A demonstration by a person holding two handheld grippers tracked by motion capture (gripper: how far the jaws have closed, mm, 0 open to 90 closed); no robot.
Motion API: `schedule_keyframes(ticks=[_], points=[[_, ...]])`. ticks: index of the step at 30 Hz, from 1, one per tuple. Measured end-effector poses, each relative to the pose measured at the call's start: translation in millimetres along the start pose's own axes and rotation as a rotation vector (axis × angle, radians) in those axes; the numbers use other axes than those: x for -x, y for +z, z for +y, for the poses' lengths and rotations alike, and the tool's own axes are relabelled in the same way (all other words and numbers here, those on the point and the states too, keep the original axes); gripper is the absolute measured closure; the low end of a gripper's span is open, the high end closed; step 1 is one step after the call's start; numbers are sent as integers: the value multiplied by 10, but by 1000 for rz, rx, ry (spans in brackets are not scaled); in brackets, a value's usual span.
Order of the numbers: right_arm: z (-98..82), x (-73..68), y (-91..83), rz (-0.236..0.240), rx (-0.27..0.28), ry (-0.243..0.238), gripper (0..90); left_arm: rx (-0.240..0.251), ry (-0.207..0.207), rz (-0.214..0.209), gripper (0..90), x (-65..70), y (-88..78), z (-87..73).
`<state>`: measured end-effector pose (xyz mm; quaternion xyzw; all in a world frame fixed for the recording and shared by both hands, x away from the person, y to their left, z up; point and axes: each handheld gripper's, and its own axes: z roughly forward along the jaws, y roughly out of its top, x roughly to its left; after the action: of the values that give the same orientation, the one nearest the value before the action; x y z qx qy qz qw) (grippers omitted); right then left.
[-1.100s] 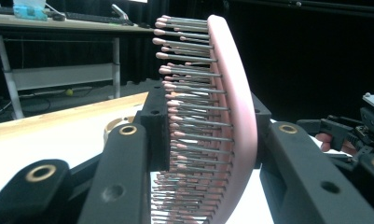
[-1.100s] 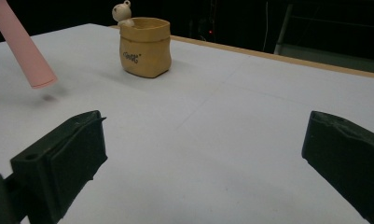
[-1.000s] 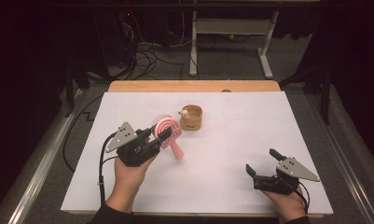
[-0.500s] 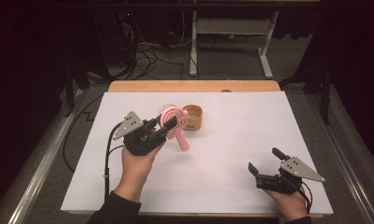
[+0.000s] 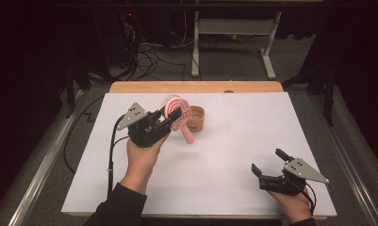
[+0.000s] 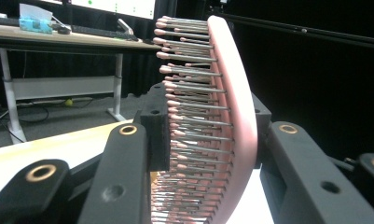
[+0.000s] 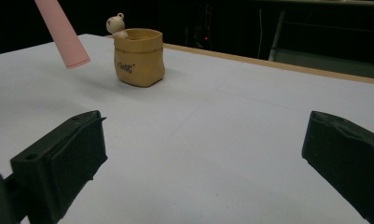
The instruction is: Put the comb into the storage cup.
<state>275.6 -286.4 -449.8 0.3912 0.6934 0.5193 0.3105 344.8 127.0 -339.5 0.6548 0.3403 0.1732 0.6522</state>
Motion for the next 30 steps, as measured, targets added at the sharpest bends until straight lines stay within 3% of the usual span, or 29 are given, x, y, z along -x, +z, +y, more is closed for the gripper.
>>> schedule_keyframes(ticks=[9, 30], points=[[-6, -3, 9, 3, -3, -5, 1, 9, -10, 4, 631, -77, 72, 107], [-10, -17, 14, 4, -10, -9, 1, 20, 3, 2, 631, -53, 291, 348]])
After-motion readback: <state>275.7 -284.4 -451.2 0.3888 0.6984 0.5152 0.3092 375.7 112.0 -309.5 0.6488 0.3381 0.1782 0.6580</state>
